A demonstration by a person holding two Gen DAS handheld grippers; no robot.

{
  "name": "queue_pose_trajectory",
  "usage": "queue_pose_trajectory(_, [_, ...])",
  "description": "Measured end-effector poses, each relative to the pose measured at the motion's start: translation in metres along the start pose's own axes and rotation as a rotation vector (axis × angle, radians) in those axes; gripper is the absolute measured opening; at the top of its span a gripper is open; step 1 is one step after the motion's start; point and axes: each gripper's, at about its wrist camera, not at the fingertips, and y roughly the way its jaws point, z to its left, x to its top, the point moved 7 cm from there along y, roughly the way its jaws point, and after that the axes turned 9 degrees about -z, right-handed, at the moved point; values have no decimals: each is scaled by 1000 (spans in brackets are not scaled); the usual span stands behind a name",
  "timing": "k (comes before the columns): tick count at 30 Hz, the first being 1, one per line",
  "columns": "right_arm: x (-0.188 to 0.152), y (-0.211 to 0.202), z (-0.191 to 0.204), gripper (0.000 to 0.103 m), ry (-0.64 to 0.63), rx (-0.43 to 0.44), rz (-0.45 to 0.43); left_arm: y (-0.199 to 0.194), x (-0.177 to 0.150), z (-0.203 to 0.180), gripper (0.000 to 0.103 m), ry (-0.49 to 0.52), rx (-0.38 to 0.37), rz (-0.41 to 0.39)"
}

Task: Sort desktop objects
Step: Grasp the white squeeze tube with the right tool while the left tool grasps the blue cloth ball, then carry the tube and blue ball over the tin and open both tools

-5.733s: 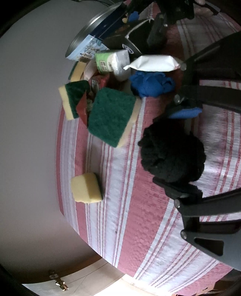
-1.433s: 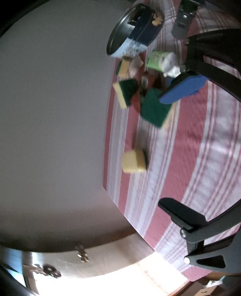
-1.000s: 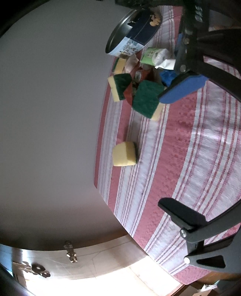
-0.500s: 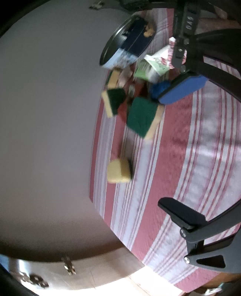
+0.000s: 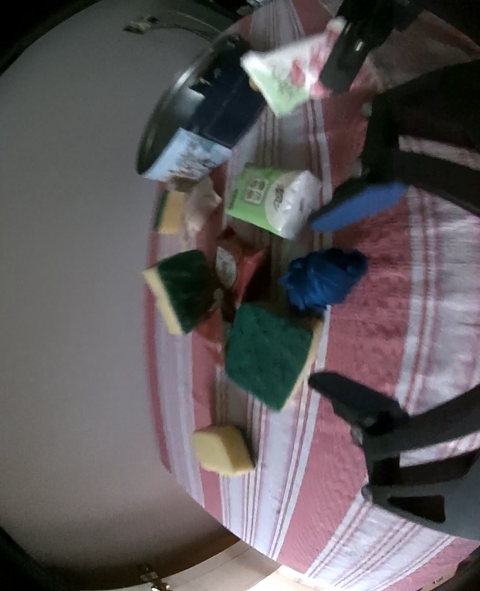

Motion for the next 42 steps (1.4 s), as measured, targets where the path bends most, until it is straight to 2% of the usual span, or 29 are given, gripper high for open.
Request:
queue_pose_trajectory(1, [-1,0,-1,19,5,1,-3,8,-2,0,57,-9,1,30])
queue_pose_trajectory(2, [-1,-2,-3,19,7,3,-6,16,-4,0,52,-29,-17,68])
queue_pose_trajectory(3, [-1,-6,-5,19,7,4,-9,17,-3,0,48,-39,-24,66])
queue_pose_trajectory(4, [-1,-7,-6,19,6,4,-11,16,-2,-1,32,-43,-40,56])
queue_pose_trajectory(10, [5,-21,-17,19,17,-11,-53,12,-8,2,32,-116,-118,49])
queue_pose_trajectory(12, [8,-28,-20,19,18,-14,-71,4,-9,4,32,-137,-149,23])
queue_pose_trajectory(15, [16,-39,-24,19,14,-30,-106,-13,-8,4,32,-131,-156,-32])
queue_pose_trajectory(19, [28,-54,-31,19,-3,-62,-156,-35,8,-6,32,-121,-191,-109])
queue_pose_trajectory(24, [48,-75,-48,19,-24,-136,-229,-55,37,-35,33,-51,-235,-198])
queue_pose_trajectory(29, [75,-91,-78,19,-35,-233,-291,-56,60,-72,33,9,-268,-225])
queue_pose_trajectory(35, [103,-98,-122,19,-43,-364,-369,-39,74,-122,33,55,-310,-251])
queue_pose_trajectory(42, [117,-72,-152,19,-95,-428,-371,-7,95,-168,33,74,-315,-255])
